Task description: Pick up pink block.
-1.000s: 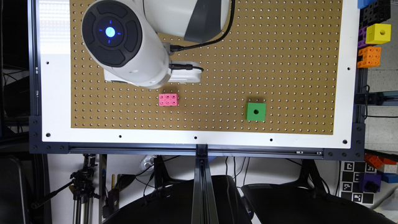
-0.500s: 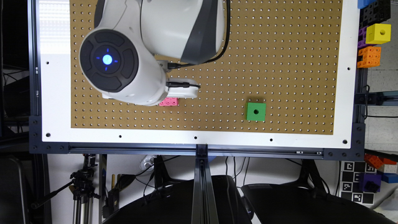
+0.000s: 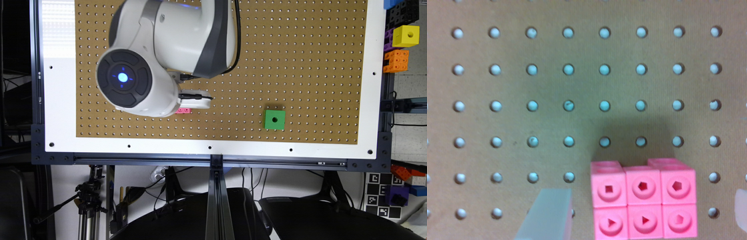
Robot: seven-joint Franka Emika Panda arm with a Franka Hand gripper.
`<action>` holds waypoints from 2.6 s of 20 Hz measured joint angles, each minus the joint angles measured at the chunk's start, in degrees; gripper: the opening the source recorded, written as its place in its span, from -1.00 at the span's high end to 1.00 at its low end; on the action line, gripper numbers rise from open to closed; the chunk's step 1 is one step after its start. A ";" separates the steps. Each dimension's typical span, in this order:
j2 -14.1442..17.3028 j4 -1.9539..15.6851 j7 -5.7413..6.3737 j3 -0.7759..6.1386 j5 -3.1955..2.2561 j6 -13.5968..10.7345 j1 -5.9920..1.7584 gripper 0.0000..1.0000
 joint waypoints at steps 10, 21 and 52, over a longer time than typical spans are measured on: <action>6.50 5.67 0.15 0.75 0.00 0.18 -0.13 -1.00; 7.41 5.16 0.03 0.68 -0.04 -0.06 -0.84 -1.00; 0.77 5.00 0.12 1.00 -0.04 -6.37 -0.65 1.00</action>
